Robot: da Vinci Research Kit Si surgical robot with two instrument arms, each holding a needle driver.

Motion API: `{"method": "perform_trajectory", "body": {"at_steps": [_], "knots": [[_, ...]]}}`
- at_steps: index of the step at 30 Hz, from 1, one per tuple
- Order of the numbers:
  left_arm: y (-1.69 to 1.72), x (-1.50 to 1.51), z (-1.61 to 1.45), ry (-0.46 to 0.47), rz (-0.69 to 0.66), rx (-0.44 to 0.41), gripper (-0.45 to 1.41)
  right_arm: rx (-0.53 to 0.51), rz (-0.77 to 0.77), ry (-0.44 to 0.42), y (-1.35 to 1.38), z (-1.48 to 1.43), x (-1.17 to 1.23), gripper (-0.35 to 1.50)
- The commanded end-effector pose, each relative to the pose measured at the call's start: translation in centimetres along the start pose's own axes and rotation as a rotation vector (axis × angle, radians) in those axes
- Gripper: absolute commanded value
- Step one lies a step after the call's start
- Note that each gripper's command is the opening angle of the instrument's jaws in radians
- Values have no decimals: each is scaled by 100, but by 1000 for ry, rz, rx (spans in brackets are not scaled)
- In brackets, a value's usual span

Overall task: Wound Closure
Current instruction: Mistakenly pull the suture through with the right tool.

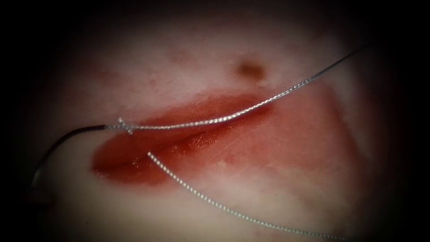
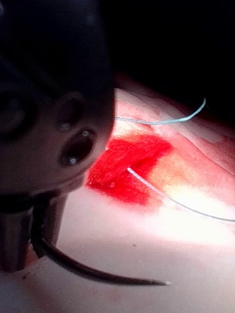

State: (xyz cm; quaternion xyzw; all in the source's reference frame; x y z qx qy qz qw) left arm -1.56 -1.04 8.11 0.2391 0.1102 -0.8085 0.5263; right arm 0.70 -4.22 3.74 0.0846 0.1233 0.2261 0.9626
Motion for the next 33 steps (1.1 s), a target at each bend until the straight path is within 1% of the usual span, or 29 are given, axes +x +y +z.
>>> {"method": "perform_trajectory", "body": {"at_steps": [1, 2, 4, 6, 7, 9, 10, 13, 14, 16, 18, 20, 21, 23, 25, 26, 29, 33], "knots": [[-8, -7, -6, -4, 1, 4, -45, 4, -10, 43, -13, 0, 38, 125], [-8, -7, -6, -3, 1, 4, -45, 1, -20, 72, -19, 1, 52, 125], [-9, -9, -11, -5, -10, 12, -45, -13, -39, 110, -27, 5, 72, 121], [-10, -12, -18, -19, -13, 40, -45, -18, -28, 153, -36, 12, 94, 120], [-12, -13, -22, -23, -16, 60, -45, -12, -33, 168, -39, 16, 102, 116], [-15, -16, -33, -27, -45, 120, -45, 24, -30, 192, -44, 24, 121, 99], [-18, -18, -40, -23, -64, 164, -45, 44, -29, 205, -47, 34, 140, 99], [-19, -18, -41, -37, -81, 177, -45, 72, -35, 212, -50, 47, 166, 101], [-19, -19, -41, -37, -87, 180, -45, 83, -43, 215, -51, 51, 174, 96], [-19, -21, -42, -44, -107, 192, -45, 100, -75, 220, -51, 59, 190, 79], [-20, -23, -43, -51, -113, 202, -45, 109, -77, 238, -52, 68, 209, 73], [-20, -23, -44, -56, -120, 204, -45, 100, -84, 265, -52, 76, 227, 73], [-19, -23, -44, -59, -120, 205, -45, 94, -93, 273, -52, 79, 234, 78], [-19, -24, -44, -65, -121, 206, -45, 80, -100, 292, -53, 86, 252, 79], [-19, -23, -42, -74, -125, 210, -45, 91, -98, 307, -54, 92, 267, 78], [-18, -23, -39, -65, -126, 202, -45, 148, -103, 331, -55, 100, 284, 64], [-17, -22, -36, -58, -117, 198, -45, 167, -109, 339, -55, 111, 306, 66], [-17, -22, -37, -57, -121, 198, -45, 172, -115, 341, -47, 122, 329, 64]]}}
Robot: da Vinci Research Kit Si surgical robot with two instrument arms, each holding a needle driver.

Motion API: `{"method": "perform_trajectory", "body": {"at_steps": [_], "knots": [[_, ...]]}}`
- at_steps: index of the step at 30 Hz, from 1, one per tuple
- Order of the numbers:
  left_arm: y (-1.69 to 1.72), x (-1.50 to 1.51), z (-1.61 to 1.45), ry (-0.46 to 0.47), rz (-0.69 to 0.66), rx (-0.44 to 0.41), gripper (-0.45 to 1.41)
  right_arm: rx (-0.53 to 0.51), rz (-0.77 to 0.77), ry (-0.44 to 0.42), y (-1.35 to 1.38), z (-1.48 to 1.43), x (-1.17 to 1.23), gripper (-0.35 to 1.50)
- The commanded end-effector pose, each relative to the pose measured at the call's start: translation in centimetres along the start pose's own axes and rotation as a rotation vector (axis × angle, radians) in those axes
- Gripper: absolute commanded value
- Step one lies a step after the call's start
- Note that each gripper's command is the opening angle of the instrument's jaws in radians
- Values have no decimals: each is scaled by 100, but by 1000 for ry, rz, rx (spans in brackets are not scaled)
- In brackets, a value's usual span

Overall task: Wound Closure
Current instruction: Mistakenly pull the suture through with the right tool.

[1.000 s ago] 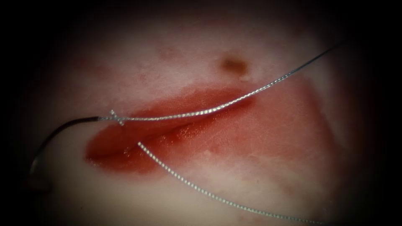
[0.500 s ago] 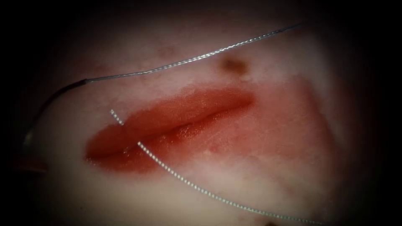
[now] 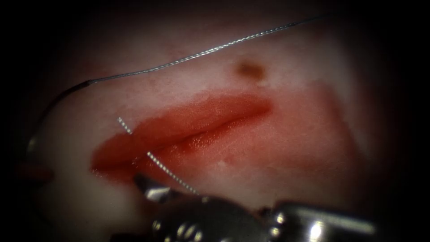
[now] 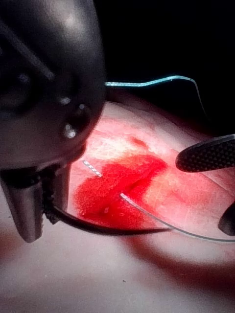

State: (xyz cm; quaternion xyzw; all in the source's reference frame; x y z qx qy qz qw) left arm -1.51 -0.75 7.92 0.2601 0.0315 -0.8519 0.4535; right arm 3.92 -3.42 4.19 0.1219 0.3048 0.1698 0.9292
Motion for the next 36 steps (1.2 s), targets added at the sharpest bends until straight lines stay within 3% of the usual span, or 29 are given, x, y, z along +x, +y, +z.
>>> {"method": "perform_trajectory", "body": {"at_steps": [1, 8, 13, 17, 23, 29, 36], "knots": [[-10, -6, -4, -1, 1, 3, -45, -5, 1, 7, 12, 8, 23, 66], [-9, -6, -4, 2, -2, 0, -45, -15, 5, 5, 38, 20, 25, 59], [-10, -5, -3, 3, -4, -1, -45, -21, -6, 7, 44, 26, 16, 46], [-10, -5, -2, 4, -5, -3, -45, -30, -19, 15, 48, 30, 12, 46], [-10, -4, -2, 5, -5, -4, -45, -75, 16, 137, 62, 33, 10, 32], [-10, -4, -2, 8, 1, -5, -45, -83, 84, 159, 72, 40, 6, 19], [-10, -4, -2, -7, 9, -27, -45, -100, 112, 178, 73, 56, -7, 27]]}}
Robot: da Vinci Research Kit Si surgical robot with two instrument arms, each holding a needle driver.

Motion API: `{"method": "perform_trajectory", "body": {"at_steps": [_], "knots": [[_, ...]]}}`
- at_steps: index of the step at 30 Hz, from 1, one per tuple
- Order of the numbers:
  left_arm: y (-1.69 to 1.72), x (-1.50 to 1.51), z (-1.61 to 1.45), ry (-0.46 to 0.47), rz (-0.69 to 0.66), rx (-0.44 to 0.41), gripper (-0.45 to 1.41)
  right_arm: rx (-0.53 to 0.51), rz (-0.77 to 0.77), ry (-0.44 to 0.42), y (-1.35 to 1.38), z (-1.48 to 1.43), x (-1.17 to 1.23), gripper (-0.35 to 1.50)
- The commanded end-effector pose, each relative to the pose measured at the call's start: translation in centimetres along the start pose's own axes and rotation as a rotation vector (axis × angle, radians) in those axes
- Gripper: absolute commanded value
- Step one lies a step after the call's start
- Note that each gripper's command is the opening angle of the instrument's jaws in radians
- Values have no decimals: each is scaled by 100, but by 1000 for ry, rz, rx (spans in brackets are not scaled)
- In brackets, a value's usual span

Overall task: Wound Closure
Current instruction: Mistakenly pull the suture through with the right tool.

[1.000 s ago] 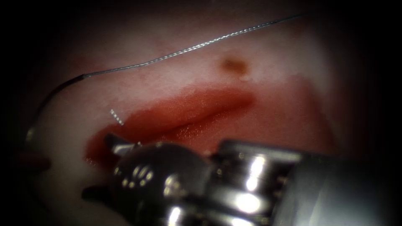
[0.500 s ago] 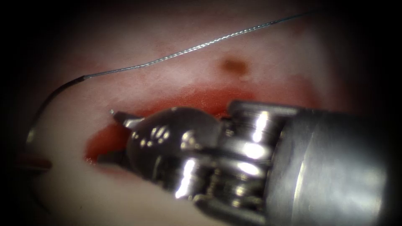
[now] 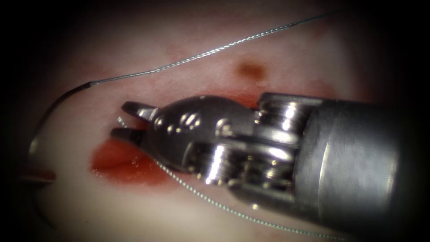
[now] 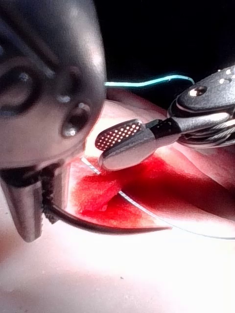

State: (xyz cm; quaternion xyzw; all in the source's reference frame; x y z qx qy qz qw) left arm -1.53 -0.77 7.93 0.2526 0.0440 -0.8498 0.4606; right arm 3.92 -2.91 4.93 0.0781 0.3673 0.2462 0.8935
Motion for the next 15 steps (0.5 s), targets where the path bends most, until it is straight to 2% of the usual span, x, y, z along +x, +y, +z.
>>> {"method": "perform_trajectory", "body": {"at_steps": [1, 15], "knots": [[-9, -6, -4, -6, 1, 5, -45, -3, -3, 7, 2, 8, 9, 27], [-10, -4, -3, -7, 3, 4, -45, -26, 59, 25, 1, 24, 5, 29]]}}
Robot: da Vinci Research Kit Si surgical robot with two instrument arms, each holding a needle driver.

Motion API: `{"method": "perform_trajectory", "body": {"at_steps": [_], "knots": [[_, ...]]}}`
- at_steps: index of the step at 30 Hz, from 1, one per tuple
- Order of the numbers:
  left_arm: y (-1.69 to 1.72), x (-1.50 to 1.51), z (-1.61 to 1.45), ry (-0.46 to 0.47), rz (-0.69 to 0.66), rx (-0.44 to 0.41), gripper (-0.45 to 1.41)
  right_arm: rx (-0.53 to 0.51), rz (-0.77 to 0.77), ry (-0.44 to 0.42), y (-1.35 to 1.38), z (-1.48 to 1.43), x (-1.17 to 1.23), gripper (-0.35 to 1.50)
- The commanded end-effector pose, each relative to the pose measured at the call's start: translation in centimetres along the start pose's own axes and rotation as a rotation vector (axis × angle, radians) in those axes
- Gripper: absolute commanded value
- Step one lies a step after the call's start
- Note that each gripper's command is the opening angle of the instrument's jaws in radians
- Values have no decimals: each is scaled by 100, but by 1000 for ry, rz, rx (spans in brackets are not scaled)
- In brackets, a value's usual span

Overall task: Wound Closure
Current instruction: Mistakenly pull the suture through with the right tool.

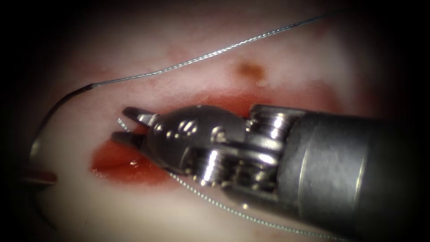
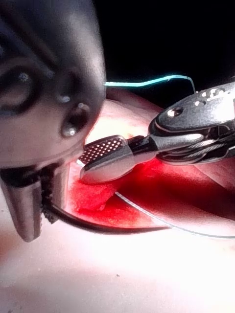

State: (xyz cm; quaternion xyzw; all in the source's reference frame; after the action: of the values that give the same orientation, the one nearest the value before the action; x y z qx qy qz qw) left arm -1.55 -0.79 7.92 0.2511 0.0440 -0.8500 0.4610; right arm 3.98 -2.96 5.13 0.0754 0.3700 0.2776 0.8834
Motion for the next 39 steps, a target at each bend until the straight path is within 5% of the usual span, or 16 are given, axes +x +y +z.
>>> {"method": "perform_trajectory", "body": {"at_steps": [1, 14, 39], "knots": [[-9, -6, -3, -4, 3, 5, -45, -2, 7, 7, 0, 6, 17, 27], [-9, -6, -3, -2, 2, 4, -45, -1, 8, 6, -1, 6, 18, -35], [-9, -5, -3, 4, 6, -1, -45, 9, 43, 92, 40, -8, 54, -35]]}}
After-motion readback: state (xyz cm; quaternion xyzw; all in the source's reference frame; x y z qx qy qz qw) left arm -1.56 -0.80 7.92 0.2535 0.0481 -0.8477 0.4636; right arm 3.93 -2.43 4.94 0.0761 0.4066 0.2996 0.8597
